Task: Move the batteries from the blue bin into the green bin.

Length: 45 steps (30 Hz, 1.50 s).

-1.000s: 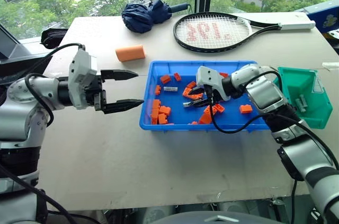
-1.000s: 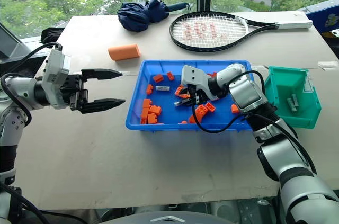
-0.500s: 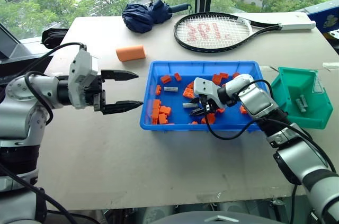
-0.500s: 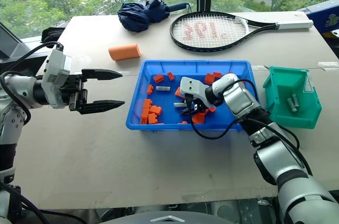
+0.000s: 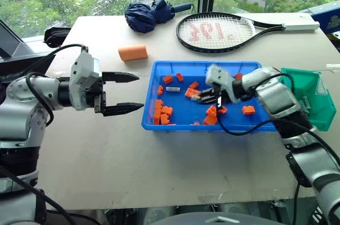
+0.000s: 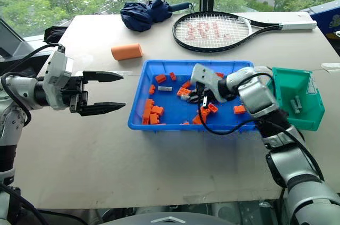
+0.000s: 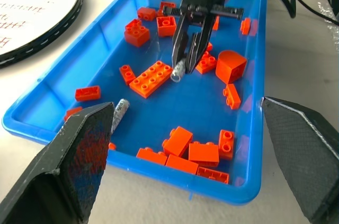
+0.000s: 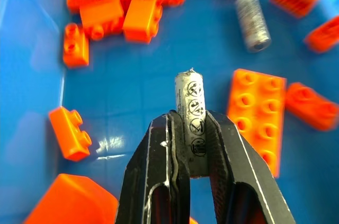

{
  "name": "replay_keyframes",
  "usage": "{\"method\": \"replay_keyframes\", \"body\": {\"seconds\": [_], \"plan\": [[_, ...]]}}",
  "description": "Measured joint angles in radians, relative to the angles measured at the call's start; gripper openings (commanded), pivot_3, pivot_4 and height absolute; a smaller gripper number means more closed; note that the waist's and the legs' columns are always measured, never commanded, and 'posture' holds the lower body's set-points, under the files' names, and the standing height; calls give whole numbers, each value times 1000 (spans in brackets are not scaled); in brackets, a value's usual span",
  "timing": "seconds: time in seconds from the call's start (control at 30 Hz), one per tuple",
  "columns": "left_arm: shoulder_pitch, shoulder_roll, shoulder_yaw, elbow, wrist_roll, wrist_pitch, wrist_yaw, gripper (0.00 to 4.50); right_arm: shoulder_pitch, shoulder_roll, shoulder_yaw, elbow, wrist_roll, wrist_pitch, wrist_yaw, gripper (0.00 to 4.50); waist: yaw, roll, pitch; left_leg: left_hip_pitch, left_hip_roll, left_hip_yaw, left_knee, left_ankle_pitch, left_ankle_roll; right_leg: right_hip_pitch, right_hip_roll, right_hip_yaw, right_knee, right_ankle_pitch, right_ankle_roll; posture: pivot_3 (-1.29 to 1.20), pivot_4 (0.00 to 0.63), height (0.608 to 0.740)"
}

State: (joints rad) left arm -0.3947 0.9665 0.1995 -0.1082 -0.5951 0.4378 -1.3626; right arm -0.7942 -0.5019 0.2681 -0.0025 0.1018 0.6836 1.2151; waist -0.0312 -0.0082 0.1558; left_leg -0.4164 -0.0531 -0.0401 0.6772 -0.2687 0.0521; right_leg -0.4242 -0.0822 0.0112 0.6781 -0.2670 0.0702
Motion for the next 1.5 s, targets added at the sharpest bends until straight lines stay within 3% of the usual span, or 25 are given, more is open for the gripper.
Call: {"method": "replay_keyframes", "body": {"seconds": [0.1,0.2,0.4,0.7,0.77,0.9,1.07,1.1,1.2,1.33,1.5], "plan": [[-35,-36,-23,-4,-18,13,5,4500,94,-135,-197,-240,104,173,-47,58,14,0,0,0,0,0,0,0,0,1,0,0,0,0,0,0,150,740],[-69,-65,-49,-6,-27,21,8,4500,142,-193,-284,-307,131,231,-87,58,19,0,0,0,0,1,0,0,0,1,0,1,0,0,0,0,150,740],[-219,-211,-158,-17,-57,69,38,4500,381,-424,-601,-363,141,332,-185,58,45,0,0,0,-2,2,3,0,1,3,-2,1,0,0,0,0,150,740],[-419,-328,-245,44,-54,91,36,4500,571,-459,-785,-221,105,308,-343,58,33,0,0,2,1,4,4,0,1,5,2,3,0,0,0,0,150,740],[-427,-332,-251,56,-46,91,34,4500,577,-444,-789,-211,105,287,-374,58,27,0,0,2,1,4,4,0,1,5,3,3,0,0,0,0,150,740],[-433,-340,-259,74,-33,90,31,4500,590,-432,-788,-184,112,259,-406,1718,23,0,0,2,1,4,4,0,1,5,4,3,0,0,0,0,150,740],[-433,-339,-259,75,-23,87,28,4500,602,-433,-788,-174,120,228,-435,4214,23,0,0,2,1,3,4,0,1,5,4,3,0,0,0,0,150,740],[-433,-338,-259,75,-20,86,28,4500,602,-435,-788,-174,121,226,-437,4411,23,0,0,2,1,3,5,0,1,5,4,3,0,0,0,0,150,740],[-425,-310,-252,84,-3,81,30,4500,564,-437,-769,-184,159,223,-432,4411,18,0,0,2,2,3,5,0,1,5,4,3,0,0,0,0,150,740],[-365,-241,-230,103,31,62,32,4500,404,-369,-637,-249,233,220,-430,4411,-3,0,0,3,4,3,4,0,1,5,5,4,1,0,0,0,150,740],[-230,-152,-166,99,43,59,43,4500,210,-179,-317,-234,223,92,-420,4411,-9,0,0,1,4,3,4,0,1,3,4,3,0,0,0,0,150,740]]}}
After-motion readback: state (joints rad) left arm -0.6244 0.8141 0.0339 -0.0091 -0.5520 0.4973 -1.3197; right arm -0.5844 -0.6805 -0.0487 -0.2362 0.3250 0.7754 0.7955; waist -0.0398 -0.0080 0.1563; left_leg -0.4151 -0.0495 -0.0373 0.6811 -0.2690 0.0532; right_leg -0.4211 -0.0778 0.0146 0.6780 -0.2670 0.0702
